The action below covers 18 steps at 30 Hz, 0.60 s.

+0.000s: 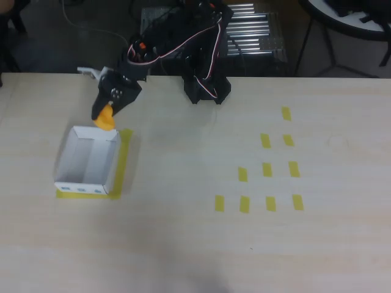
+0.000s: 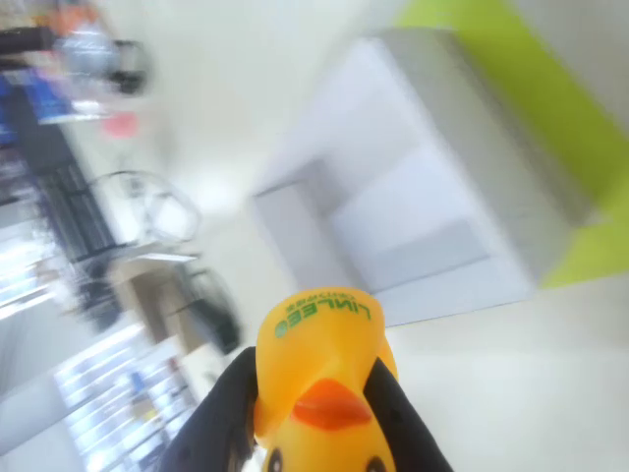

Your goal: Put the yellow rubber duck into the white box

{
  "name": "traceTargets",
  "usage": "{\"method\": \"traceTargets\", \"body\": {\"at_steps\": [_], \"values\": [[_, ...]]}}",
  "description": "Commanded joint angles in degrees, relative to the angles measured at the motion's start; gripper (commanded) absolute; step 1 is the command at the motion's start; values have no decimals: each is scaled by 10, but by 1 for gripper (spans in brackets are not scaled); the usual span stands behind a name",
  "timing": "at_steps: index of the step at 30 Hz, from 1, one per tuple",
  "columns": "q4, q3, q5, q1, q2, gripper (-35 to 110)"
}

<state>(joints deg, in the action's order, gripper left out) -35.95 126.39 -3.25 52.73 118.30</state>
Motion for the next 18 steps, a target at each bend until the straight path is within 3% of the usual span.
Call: {"method": "traceTargets", "body": {"at_steps": [1, 5, 18], "values": [[-83, -137, 6, -18, -60, 0], [-146, -213, 22, -29, -96, 0], [-137, -367, 109, 4, -230, 0]]}}
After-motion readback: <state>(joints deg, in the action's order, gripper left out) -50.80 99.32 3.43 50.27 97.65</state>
